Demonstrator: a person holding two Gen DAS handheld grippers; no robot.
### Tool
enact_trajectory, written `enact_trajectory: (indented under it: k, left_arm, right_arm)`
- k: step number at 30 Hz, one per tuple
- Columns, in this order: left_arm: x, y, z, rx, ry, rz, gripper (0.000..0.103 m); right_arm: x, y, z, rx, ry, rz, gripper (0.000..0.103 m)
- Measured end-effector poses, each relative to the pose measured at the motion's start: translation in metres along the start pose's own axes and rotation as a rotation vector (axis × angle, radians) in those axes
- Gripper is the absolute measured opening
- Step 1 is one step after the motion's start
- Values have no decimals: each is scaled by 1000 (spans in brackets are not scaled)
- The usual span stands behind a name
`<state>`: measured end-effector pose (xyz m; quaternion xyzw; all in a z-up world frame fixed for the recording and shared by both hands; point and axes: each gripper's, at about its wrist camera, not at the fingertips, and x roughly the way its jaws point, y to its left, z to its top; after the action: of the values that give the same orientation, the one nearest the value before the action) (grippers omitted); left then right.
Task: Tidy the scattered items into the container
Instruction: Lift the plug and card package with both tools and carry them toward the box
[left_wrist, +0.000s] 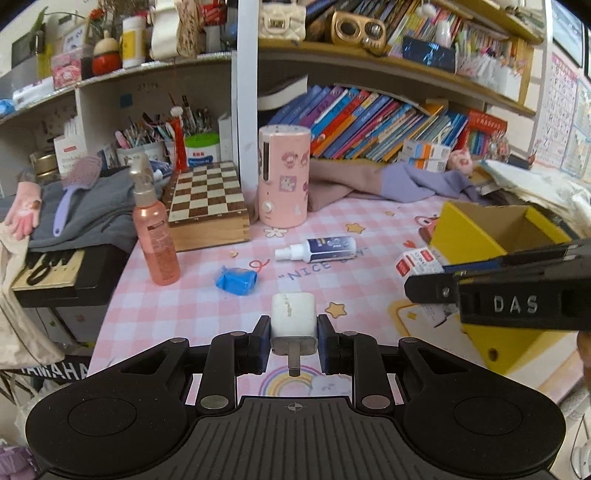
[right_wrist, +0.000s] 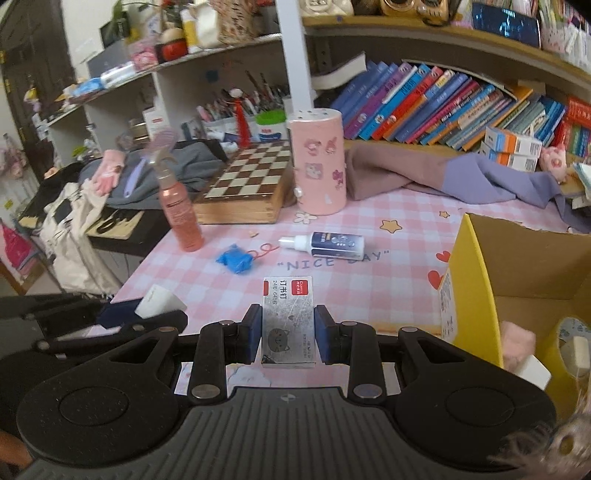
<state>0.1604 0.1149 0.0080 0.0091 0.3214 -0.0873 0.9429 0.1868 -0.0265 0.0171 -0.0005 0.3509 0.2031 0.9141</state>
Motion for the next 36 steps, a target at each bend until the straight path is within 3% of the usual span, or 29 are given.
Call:
enact_trajectory:
  k: [13, 22, 36]
  left_arm:
    - [-76, -28, -28, 1, -41, -79, 24]
    - [-103, -66, -47, 49, -30, -159, 24]
    - [-108, -143, -65, 194, 73, -347, 24]
  right_arm:
    - [-73, 3, -52, 30, -32, -19, 28]
    - [-121, -11, -98, 70, -26, -65, 28]
    - [-191, -58, -161, 239, -12, -256, 28]
